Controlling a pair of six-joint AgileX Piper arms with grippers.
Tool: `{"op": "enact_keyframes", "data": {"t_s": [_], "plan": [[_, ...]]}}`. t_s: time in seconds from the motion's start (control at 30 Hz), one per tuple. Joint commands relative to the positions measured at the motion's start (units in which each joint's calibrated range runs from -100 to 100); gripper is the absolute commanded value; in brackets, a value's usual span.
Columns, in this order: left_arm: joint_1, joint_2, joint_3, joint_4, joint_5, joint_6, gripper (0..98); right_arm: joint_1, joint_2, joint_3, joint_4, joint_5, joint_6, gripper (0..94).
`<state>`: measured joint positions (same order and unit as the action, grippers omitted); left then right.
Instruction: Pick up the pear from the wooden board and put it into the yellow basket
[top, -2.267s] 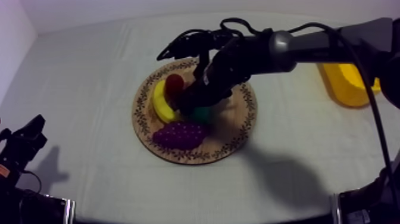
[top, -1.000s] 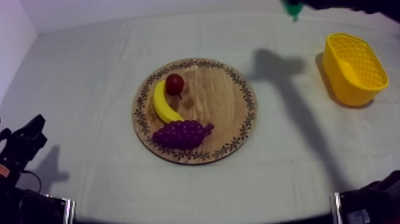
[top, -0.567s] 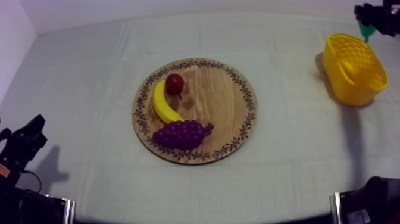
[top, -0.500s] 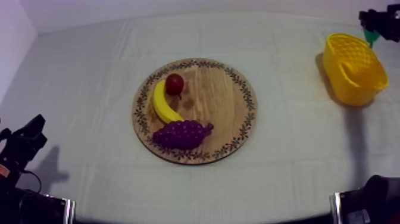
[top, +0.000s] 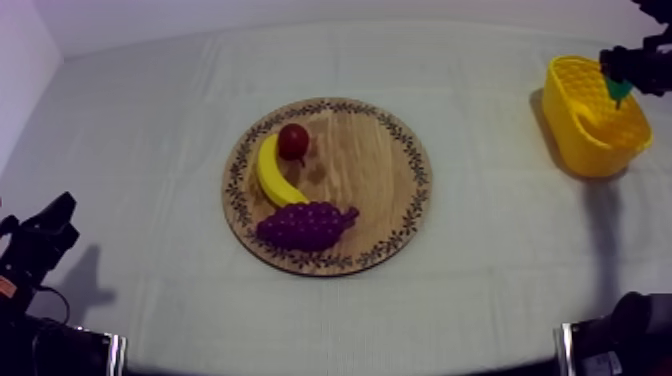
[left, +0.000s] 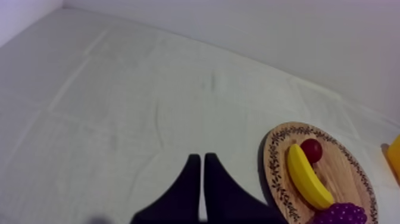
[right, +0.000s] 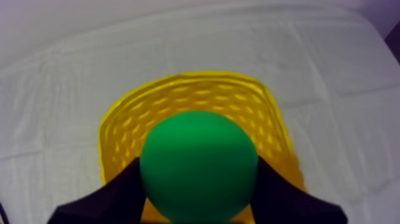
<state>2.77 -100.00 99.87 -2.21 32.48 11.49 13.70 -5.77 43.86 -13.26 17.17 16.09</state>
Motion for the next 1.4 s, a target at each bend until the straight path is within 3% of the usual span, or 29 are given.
{"op": "enact_keyframes", "data": {"t_s": [0.0, 0.37, 1.03, 1.17, 1.37], "plan": [[0.01, 0.00, 0.02, -0.02, 0.01, -0.01, 0.1, -0.03, 0.61, 0.47, -0.08, -0.18, -0.35, 38.7], [0.01, 0.00, 0.02, -0.02, 0.01, -0.01, 0.1, 0.48, 2.63, 3.77, -4.13, -4.77, 3.78, 45.6], [0.01, 0.00, 0.02, -0.02, 0.01, 0.01, 0.1, 0.36, 4.38, 5.20, -4.59, -9.08, 5.28, 55.7], [0.01, 0.00, 0.02, -0.02, 0.01, 0.01, 0.1, 0.15, 4.04, 5.53, -4.59, -9.24, 5.44, 47.7], [0.01, 0.00, 0.02, -0.02, 0.01, 0.01, 0.1, -0.32, 1.40, 6.01, -4.63, -8.62, 5.97, 14.3]]}}
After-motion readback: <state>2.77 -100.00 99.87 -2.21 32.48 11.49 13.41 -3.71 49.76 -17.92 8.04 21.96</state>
